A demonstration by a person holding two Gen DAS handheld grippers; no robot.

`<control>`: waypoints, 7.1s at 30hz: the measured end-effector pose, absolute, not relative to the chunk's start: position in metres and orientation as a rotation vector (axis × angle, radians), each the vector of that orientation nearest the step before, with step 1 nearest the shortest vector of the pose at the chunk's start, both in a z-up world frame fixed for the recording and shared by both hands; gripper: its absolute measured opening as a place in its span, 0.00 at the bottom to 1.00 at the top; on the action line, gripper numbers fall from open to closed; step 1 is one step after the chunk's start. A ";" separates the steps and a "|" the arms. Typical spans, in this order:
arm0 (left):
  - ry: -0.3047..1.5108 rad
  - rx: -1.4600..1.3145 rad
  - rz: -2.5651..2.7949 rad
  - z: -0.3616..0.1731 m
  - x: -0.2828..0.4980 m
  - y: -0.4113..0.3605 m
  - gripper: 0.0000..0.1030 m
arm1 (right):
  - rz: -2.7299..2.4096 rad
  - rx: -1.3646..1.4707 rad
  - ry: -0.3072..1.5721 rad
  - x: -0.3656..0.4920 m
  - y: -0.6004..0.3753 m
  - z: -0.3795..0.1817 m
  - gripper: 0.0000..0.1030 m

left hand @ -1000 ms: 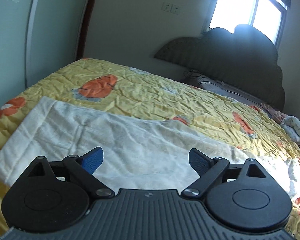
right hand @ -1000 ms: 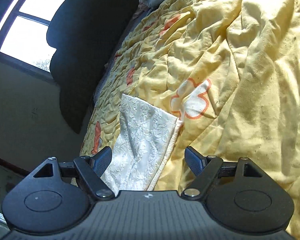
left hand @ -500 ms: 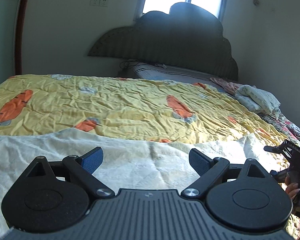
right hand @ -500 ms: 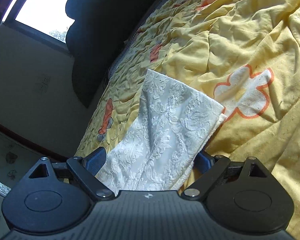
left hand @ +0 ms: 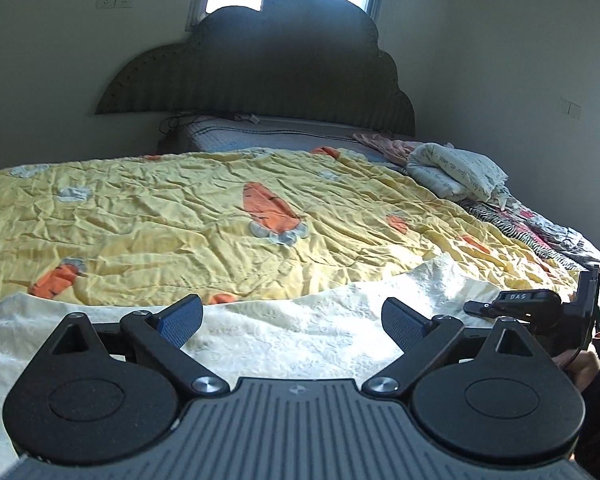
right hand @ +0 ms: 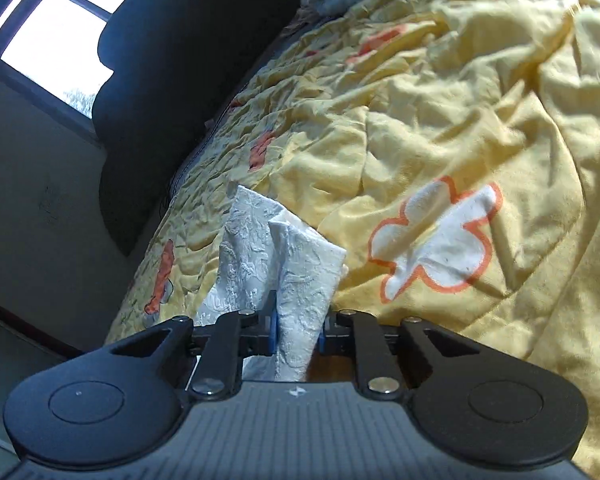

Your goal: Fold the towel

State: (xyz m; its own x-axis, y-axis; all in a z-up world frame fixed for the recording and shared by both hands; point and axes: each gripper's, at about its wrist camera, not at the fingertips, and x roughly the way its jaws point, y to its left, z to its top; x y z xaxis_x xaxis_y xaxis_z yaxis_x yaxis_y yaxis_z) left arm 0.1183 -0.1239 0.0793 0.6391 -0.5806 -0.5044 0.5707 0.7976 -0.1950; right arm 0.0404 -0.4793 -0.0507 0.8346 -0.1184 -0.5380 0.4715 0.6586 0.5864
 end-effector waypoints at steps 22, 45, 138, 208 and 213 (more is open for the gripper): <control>0.942 -0.247 -0.747 0.015 0.213 -0.237 0.16 | -0.048 -0.233 0.462 0.052 -0.268 -0.010 0.13; 0.807 -0.107 -0.400 0.024 0.177 0.024 0.16 | 0.427 -0.287 0.523 0.077 -0.071 -0.009 0.16; 0.625 -0.232 -0.489 0.010 0.014 0.048 0.76 | 0.463 0.473 0.743 0.176 -0.207 0.024 0.78; 0.589 -1.201 0.221 -0.007 0.064 0.307 0.30 | 0.914 0.308 0.668 0.125 0.038 -0.026 0.26; 0.632 -1.003 0.266 0.001 0.071 0.298 0.17 | 0.919 0.290 0.661 0.118 0.034 -0.019 0.43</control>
State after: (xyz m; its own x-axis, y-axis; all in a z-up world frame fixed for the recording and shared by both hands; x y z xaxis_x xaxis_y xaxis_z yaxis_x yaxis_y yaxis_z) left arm 0.0707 0.2980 0.0009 0.7922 -0.0745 -0.6057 -0.4855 0.5245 -0.6994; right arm 0.1177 0.0338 -0.0188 0.4292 0.8088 -0.4019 -0.6381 0.5865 0.4988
